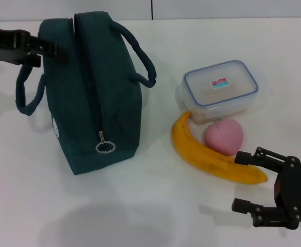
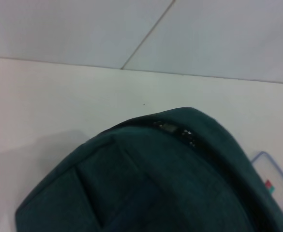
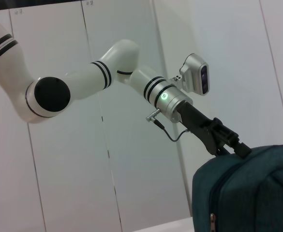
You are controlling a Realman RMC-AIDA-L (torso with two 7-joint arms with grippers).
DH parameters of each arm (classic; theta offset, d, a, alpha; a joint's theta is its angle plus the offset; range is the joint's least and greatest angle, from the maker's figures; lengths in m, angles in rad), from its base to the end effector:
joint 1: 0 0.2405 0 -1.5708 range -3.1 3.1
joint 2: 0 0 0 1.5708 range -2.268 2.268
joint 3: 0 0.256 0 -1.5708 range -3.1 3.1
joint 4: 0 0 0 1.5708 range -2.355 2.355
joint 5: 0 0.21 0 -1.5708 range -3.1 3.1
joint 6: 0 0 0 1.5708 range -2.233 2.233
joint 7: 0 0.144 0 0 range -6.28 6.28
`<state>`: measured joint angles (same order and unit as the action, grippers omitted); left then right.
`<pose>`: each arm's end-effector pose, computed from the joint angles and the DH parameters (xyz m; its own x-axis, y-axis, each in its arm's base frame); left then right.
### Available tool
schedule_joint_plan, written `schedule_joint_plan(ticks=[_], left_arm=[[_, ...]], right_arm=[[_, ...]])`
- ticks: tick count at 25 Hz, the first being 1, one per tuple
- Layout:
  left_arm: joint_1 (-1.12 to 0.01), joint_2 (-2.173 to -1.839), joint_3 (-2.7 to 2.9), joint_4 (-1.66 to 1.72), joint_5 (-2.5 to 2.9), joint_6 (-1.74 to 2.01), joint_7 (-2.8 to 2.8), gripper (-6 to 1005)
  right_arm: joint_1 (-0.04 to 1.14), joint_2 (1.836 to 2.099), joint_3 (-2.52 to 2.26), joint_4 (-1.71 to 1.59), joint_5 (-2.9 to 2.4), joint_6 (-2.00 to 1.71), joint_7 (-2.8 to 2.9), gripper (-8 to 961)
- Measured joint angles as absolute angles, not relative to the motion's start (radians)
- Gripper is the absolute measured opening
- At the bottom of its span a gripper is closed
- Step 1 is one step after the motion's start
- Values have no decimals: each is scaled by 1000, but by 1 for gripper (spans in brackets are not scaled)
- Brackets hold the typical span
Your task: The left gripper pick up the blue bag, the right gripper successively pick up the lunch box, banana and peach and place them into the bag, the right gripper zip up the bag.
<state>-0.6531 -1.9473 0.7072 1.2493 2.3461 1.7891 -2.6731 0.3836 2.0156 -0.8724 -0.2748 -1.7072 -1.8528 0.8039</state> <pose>-0.2104 0.3704 0.1286 0.3768 0.8708 0.3158 0.9251 -0.3366 -0.1758 0.2798 0.2311 -0.0207 0.6699 -0.1034 -0.7352 -0.2225 -0.9727 -0.0659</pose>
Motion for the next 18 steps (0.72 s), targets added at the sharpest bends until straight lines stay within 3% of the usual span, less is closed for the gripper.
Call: schedule_joint_plan(ticks=[18], left_arm=[[-689,-1941,709,1138,2353,1756,-2638,839]], right_arm=[[385,2016,-871,-273,-1697,-1856,804,828]])
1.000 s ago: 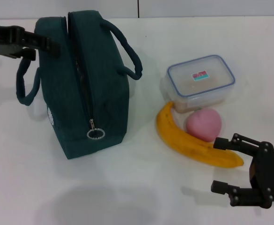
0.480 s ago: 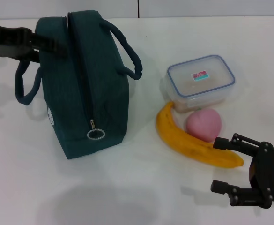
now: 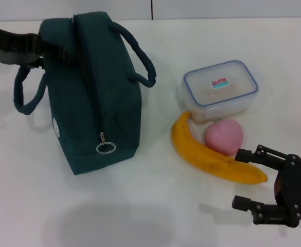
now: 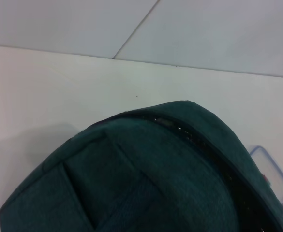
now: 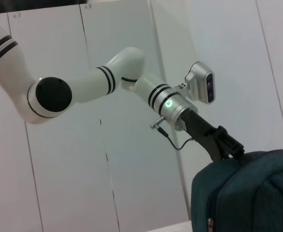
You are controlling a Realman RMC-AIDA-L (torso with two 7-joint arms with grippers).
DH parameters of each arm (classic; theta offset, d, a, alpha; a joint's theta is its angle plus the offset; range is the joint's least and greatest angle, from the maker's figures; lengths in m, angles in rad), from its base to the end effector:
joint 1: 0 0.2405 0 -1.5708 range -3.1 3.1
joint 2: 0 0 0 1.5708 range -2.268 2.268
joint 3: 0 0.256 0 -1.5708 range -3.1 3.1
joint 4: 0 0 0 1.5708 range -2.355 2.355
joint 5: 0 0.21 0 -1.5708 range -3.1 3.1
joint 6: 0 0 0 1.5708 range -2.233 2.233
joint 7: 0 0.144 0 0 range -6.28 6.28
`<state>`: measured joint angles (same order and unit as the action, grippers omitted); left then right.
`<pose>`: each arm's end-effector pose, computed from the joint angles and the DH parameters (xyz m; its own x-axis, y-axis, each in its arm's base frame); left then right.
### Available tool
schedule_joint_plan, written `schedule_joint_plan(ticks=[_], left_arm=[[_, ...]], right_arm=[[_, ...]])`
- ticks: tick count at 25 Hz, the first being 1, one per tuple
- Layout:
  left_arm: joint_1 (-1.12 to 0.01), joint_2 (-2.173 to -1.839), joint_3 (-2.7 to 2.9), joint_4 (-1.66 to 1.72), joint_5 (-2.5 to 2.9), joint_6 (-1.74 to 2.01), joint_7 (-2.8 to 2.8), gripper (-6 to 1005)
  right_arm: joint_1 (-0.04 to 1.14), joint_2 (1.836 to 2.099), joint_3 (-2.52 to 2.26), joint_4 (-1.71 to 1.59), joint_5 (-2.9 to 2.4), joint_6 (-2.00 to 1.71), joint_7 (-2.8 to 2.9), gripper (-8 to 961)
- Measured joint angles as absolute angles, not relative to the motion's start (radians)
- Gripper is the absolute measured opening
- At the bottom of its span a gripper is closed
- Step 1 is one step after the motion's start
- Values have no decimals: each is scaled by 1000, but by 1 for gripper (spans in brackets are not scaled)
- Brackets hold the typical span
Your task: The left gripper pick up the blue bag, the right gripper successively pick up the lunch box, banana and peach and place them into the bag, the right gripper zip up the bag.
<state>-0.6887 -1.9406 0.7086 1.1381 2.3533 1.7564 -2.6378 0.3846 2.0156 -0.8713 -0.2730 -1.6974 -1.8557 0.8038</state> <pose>-0.2131 0.3792 0.1148 0.3685 0.8834 0.2894 0.9292 -0.3412 -0.1420 0.2789 0.2320 -0.0198 0.6634 -0.0994 -0.7417 -0.2246 -0.9719 -0.0707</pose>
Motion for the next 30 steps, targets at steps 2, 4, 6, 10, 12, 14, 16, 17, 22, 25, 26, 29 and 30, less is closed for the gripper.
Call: schedule_joint_plan(ticks=[2,4,6,10,12,14,16,17,22,25,26,29,30], left_arm=[[-689,-1938,709,1132,2353,1756,-2631,822],[-689,-1938,710,1130,2356,1756,-2614,737],[-690,-1941,711,1131,2358,1756,-2599,652],[-689,-1942,710,1134,2355,1755,-2589,490],[-689,-1942,710,1128,2354,1755,-2589,411],[-689,-1942,709,1126,2352,1755,-2589,333],[-689,-1942,708,1127,2349,1756,-2589,256],[-689,-1942,707,1127,2347,1758,-2590,218],[-687,-1937,704,1125,2304,1771,-2594,113],[-681,-1935,703,1125,2257,1783,-2595,64],[-679,-1935,703,1124,2246,1785,-2595,47],[-673,-1933,702,1124,2220,1788,-2595,49],[-673,-1933,702,1124,2214,1788,-2595,50]], right_arm=[[384,2016,-871,-273,-1696,-1856,804,827],[384,2016,-871,-273,-1696,-1857,804,827],[384,2016,-871,-273,-1695,-1857,804,826],[383,2016,-871,-273,-1695,-1857,804,824],[383,2016,-871,-273,-1695,-1858,804,823],[382,2016,-871,-273,-1695,-1859,804,822],[382,2016,-871,-273,-1690,-1859,804,821],[381,2016,-871,-272,-1687,-1860,804,821],[377,2014,-869,-230,-1601,-1877,815,819],[368,2013,-869,-168,-1465,-1893,889,818],[365,2013,-868,-148,-1419,-1895,922,817],[350,2011,-868,-93,-1264,-1889,1059,816],[345,2010,-868,-86,-1230,-1883,1099,816]])
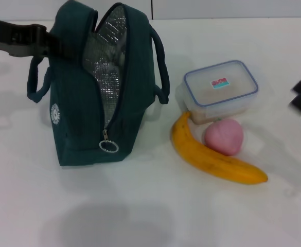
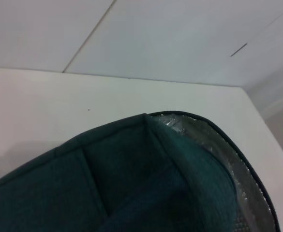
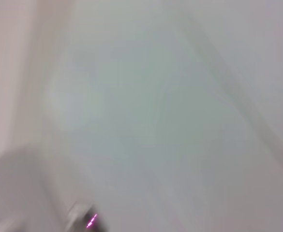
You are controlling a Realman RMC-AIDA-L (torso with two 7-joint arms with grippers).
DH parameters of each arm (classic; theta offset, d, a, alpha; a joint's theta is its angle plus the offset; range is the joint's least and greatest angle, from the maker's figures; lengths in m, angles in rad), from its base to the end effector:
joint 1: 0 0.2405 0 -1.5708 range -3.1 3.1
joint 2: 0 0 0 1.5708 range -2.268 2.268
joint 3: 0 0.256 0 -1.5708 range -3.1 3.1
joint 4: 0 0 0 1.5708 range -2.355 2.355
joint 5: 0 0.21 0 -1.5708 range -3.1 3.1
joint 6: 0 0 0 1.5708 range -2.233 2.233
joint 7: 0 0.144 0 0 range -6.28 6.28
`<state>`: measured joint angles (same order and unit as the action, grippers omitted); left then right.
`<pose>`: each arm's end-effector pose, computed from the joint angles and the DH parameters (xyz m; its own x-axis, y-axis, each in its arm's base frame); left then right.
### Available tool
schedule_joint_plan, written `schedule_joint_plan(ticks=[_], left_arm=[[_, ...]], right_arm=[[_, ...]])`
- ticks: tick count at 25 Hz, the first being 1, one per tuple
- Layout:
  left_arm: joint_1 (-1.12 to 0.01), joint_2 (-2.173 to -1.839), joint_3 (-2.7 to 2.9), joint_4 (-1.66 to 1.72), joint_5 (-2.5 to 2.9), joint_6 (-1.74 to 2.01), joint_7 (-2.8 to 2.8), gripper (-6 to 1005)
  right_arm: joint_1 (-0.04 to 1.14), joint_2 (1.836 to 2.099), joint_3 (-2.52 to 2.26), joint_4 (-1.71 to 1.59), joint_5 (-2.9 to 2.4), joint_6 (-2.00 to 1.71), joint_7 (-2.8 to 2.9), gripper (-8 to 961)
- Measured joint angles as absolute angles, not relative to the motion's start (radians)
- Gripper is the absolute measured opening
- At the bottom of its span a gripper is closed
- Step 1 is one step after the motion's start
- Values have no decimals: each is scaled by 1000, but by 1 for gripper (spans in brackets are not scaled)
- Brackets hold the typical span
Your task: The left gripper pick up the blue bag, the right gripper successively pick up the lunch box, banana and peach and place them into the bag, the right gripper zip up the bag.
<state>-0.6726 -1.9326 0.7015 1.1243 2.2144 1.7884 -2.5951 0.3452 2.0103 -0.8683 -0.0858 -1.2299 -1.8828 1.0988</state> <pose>-0.2020 0.3738 0.1170 0.4070 0.8540 0.3242 0.9071 -0.4196 -0.0334 0.2876 0.2407 0.0087 0.1996 -0.2440 -0.9490 -0.6261 -0.7768 0.0680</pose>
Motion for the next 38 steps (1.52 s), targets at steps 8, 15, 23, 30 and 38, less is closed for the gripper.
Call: schedule_joint_plan(ticks=[8,15,23,30,38], left_arm=[[-671,-1933,699,1124,2190,1790,-2590,49],[-673,-1935,704,1125,2178,1790,-2587,48],[-679,-1936,703,1131,2177,1790,-2577,48],[-681,-1941,705,1131,2176,1790,-2563,48],[-683,-1942,707,1132,2164,1789,-2562,48]], right_arm=[[311,2002,-868,-91,-1058,-1651,1482,812],[384,2012,-870,-85,-1034,-1396,1628,809],[496,2022,-882,-57,-1040,-1230,1687,806],[599,2028,-902,-3,-1043,-1108,1690,803],[662,2028,-917,26,-1051,-1062,1710,799]])
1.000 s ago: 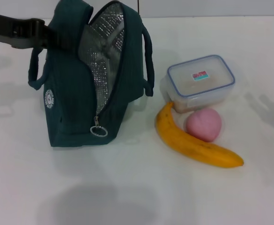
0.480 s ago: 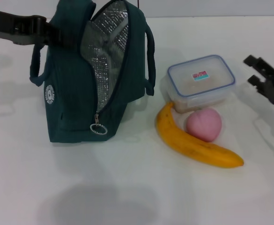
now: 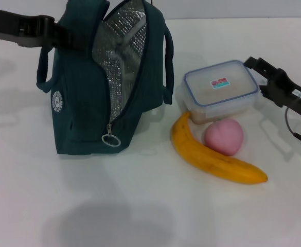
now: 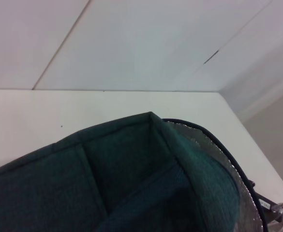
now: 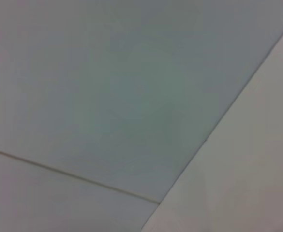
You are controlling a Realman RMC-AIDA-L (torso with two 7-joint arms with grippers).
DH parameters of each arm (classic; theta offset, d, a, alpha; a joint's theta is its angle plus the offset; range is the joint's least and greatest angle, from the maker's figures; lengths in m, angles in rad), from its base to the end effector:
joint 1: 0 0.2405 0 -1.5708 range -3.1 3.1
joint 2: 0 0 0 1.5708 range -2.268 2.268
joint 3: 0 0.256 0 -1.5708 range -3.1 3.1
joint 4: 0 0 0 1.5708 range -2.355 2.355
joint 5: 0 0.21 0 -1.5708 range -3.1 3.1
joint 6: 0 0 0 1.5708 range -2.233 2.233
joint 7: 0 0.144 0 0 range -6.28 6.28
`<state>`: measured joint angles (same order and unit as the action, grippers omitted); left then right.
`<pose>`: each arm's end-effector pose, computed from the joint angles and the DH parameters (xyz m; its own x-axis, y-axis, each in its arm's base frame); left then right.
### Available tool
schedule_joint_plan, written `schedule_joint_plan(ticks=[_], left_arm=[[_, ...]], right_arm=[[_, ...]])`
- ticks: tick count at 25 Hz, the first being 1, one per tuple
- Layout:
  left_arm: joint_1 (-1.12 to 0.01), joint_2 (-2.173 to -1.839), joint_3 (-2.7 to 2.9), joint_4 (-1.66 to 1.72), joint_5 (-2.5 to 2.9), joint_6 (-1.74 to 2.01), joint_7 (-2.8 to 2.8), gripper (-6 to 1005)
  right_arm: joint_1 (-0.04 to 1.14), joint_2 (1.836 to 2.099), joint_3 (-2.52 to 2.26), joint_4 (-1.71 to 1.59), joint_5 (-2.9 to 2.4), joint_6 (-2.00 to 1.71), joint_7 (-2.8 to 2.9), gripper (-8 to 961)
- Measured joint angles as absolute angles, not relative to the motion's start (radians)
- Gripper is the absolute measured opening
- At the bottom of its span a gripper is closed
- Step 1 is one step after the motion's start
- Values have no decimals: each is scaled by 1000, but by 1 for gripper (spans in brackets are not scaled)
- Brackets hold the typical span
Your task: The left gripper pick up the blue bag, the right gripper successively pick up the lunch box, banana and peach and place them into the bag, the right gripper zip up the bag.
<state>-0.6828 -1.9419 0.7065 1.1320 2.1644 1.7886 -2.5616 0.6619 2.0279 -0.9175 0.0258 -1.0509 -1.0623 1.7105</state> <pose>-0.1891 0.3756 0.1149 0.4566 0.8203 0.3445 0.8749 -0.4843 -0.0065 0.2943 0.3690 -0.0444 -0.2318 -0.5841 -0.7779 -0.9383 -0.0768 0.3373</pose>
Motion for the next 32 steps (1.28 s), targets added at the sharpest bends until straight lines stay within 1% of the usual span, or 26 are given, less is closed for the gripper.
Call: schedule_joint_plan(ticks=[10,27,32], left_arm=[[-683,-1942,707,1132,2160,1789,-2559,48],[-669,-1940,709,1132,2160,1799,-2550,48],[-669,-1938,709,1132,2160,1806,-2547,48]], right_arm=[[705,2028,-920,38,-1066,-1061,1717,795],[691,2028,-949,-11,-1082,-1071,1713,788],[683,2028,-948,-16,-1078,-1075,1708,572]])
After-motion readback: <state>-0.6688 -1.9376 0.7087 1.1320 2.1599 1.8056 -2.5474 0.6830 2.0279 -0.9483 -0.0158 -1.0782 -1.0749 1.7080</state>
